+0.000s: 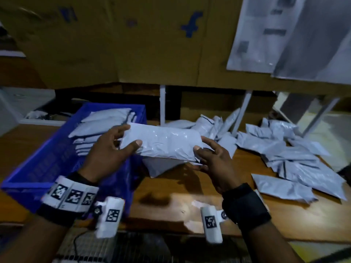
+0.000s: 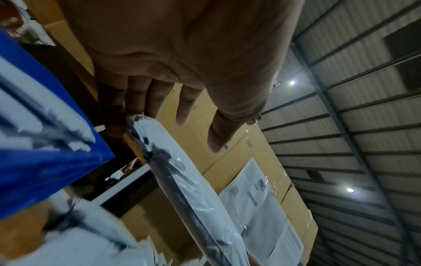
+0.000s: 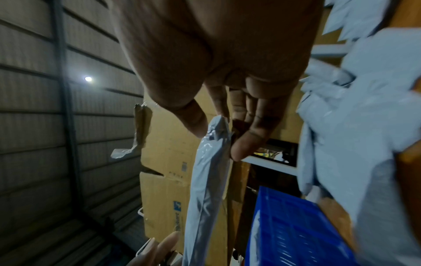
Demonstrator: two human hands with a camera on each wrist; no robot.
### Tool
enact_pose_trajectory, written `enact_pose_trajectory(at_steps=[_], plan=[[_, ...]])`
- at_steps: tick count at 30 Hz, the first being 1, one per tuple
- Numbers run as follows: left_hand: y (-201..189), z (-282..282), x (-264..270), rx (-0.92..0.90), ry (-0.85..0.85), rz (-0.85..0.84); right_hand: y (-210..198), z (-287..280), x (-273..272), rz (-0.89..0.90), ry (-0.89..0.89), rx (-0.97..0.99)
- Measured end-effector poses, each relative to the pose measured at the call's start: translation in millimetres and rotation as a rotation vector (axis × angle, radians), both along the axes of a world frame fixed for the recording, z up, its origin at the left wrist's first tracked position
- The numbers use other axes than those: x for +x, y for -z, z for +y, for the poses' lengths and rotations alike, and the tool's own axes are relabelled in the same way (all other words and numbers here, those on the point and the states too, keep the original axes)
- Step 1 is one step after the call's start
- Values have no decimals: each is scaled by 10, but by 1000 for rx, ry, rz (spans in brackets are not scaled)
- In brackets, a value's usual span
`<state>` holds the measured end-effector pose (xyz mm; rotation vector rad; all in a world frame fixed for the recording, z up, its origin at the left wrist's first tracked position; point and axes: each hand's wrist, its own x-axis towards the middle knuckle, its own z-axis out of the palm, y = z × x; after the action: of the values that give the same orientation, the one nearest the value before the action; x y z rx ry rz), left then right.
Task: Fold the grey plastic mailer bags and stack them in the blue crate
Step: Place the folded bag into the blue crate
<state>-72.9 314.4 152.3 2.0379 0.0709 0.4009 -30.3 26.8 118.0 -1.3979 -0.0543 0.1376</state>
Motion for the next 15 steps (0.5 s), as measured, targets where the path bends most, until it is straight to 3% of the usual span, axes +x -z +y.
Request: enact_pose_trajectory(at_steps=[8, 15], plan=[[-446, 2150, 828, -98, 32, 46, -579, 1912, 754, -8, 50, -8], [-153, 3205, 1740, -12, -2, 240, -398, 2910, 1608, 126, 155, -149]])
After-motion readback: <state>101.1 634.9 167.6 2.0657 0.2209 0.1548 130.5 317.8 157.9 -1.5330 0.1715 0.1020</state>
